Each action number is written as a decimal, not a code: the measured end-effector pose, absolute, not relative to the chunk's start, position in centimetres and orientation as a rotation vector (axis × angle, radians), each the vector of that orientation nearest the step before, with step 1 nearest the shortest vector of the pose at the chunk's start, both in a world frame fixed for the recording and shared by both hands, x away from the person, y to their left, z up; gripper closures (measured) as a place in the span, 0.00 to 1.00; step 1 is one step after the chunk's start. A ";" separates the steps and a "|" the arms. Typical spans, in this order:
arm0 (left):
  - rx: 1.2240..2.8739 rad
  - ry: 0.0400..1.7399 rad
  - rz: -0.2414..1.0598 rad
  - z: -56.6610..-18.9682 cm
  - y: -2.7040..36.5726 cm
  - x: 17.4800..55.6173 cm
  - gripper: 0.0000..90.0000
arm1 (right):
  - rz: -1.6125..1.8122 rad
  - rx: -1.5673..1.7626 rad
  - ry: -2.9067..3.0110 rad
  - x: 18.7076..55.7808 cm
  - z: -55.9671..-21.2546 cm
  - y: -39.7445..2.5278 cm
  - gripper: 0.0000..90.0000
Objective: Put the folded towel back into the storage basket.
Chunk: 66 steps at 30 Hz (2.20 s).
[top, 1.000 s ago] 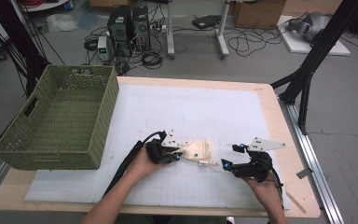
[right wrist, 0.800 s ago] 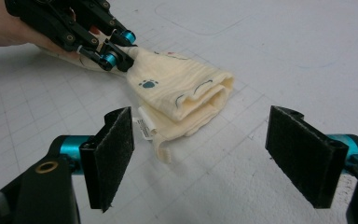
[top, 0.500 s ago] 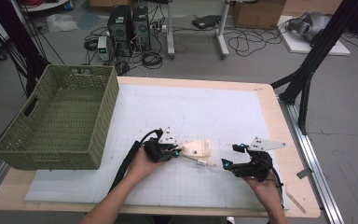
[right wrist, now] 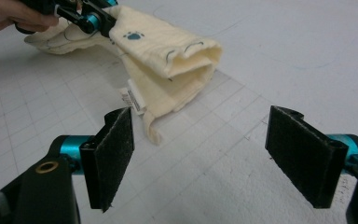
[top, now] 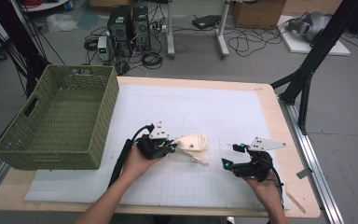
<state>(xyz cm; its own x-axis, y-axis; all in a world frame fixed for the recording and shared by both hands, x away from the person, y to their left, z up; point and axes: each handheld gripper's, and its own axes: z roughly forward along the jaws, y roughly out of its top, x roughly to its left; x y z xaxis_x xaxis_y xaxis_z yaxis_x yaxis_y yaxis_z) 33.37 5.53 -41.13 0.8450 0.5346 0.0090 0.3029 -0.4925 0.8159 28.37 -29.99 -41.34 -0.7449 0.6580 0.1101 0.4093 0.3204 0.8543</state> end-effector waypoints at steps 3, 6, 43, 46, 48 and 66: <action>2.101 0.616 0.327 -40.6 6.1 33.3 0.90 | 1.394 0.964 2.332 28.4 -41.3 -30.0 0.25; 2.080 0.628 0.320 -40.1 6.7 33.3 0.90 | 1.396 0.960 2.335 28.4 -41.4 -29.9 0.25; 1.924 0.713 0.397 -34.7 12.1 32.6 0.90 | 1.408 0.938 2.350 28.4 -41.4 -29.7 0.25; 1.920 0.714 0.390 -34.4 12.4 32.7 0.90 | 1.409 0.936 2.349 28.4 -41.4 -29.7 0.25; 1.916 0.715 0.389 -34.2 12.6 32.7 0.90 | 1.410 0.936 2.349 28.4 -41.4 -29.7 0.25; 1.895 0.696 0.409 -31.7 14.9 32.7 0.90 | 1.430 0.950 2.330 28.4 -41.4 -29.8 0.19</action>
<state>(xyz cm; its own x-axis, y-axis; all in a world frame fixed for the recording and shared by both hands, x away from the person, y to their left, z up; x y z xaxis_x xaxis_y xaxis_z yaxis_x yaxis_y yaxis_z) 32.74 14.93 -31.65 0.7742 0.6322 -0.0303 0.2819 -0.3016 0.9108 28.39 -29.84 -41.38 -0.7575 0.6412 0.1226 0.3995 0.3068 0.8639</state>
